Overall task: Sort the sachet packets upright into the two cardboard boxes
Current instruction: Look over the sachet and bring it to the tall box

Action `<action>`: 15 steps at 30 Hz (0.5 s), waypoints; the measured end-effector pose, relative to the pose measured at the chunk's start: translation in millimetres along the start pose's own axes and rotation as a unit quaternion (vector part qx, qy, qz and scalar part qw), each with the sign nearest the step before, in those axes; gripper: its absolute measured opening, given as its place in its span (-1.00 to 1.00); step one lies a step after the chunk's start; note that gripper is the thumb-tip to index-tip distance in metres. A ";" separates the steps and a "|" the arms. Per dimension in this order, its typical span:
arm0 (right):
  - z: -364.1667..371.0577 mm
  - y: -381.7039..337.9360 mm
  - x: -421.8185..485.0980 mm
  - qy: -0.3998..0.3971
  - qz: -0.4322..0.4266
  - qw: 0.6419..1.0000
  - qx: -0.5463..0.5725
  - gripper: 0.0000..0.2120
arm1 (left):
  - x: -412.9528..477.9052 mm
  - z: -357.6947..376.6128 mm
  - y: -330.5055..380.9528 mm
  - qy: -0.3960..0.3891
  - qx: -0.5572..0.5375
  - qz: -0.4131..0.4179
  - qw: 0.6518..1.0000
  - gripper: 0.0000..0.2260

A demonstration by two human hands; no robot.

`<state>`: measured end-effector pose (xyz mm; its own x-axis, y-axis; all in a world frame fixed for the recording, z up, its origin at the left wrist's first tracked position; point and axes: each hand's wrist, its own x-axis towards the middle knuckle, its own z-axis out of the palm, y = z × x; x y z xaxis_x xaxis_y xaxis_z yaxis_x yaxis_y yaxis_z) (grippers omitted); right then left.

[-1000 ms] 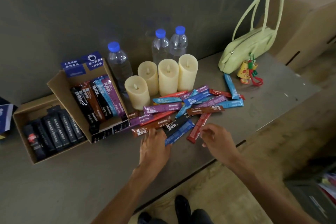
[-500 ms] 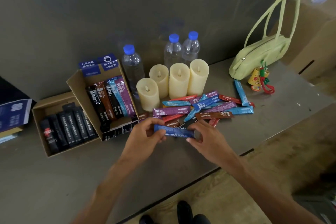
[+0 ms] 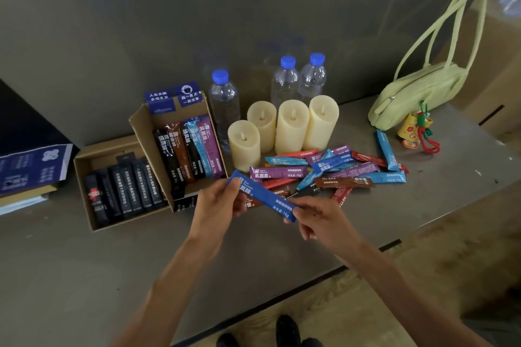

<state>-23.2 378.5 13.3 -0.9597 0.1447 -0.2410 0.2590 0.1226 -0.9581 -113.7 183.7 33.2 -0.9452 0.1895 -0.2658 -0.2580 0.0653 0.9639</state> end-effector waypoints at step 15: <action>74.7 -34.6 33.6 -0.067 -0.033 0.995 -0.059 -0.91 | -5.5 -48.8 1.7 0.069 0.085 0.066 0.992 -0.83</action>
<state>-72.6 305.7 26.8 -0.9788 0.0013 -0.2049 0.1990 0.2440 -0.9491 -118.7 135.0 36.9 -0.9898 0.0724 -0.1228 -0.1047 0.2150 0.9710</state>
